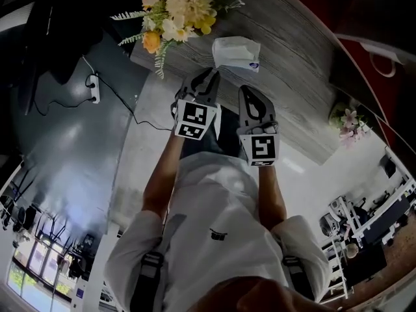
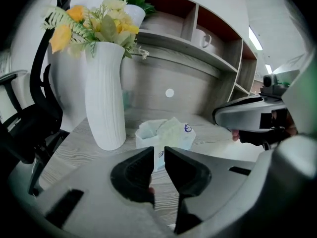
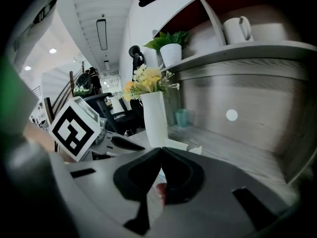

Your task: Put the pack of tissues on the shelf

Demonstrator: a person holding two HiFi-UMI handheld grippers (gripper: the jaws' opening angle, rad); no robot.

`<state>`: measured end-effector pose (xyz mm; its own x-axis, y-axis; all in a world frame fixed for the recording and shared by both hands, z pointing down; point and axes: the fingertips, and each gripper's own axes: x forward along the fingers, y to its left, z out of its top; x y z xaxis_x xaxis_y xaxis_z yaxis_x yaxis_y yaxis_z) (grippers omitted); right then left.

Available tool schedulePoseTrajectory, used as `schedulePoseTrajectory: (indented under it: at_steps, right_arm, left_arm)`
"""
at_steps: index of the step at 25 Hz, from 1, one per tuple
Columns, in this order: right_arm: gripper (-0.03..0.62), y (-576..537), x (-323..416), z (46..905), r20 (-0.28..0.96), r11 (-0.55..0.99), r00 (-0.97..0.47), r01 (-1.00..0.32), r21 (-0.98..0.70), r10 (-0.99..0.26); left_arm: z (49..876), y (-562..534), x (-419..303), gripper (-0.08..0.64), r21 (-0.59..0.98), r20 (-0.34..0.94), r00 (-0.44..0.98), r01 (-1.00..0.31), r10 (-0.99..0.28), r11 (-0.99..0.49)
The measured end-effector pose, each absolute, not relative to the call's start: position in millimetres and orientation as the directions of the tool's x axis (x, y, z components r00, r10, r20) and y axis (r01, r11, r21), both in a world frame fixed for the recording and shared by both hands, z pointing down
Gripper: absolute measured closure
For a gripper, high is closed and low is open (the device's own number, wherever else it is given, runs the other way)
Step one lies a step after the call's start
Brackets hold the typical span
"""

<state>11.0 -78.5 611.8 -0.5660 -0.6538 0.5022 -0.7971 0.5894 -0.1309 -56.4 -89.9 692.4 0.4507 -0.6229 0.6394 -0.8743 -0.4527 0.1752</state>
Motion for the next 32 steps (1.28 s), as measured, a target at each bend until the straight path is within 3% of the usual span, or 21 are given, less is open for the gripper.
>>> schedulePoseTrajectory:
  at_steps: [21,27,32]
  right_arm:
    - [0.566,-79,20,626,0.527,0.590,-0.561,-0.797,-0.134,-0.639]
    - [0.566,-78,23,626,0.531,0.592,-0.559,-0.796,-0.129,-0.637]
    - [0.566,-80,22,621,0.523,0.599,-0.563,-0.792,-0.119,-0.640]
  left_arm:
    - [743,-105,-49,0.447,0.203,0.688,0.446,-0.876,-0.572,-0.438]
    - [746,-109,-50,0.515,0.180,0.697,0.420,-0.887,-0.581,-0.426]
    - [739,-110,-49,0.525,0.193,0.688,0.428,-0.886,-0.586,-0.421]
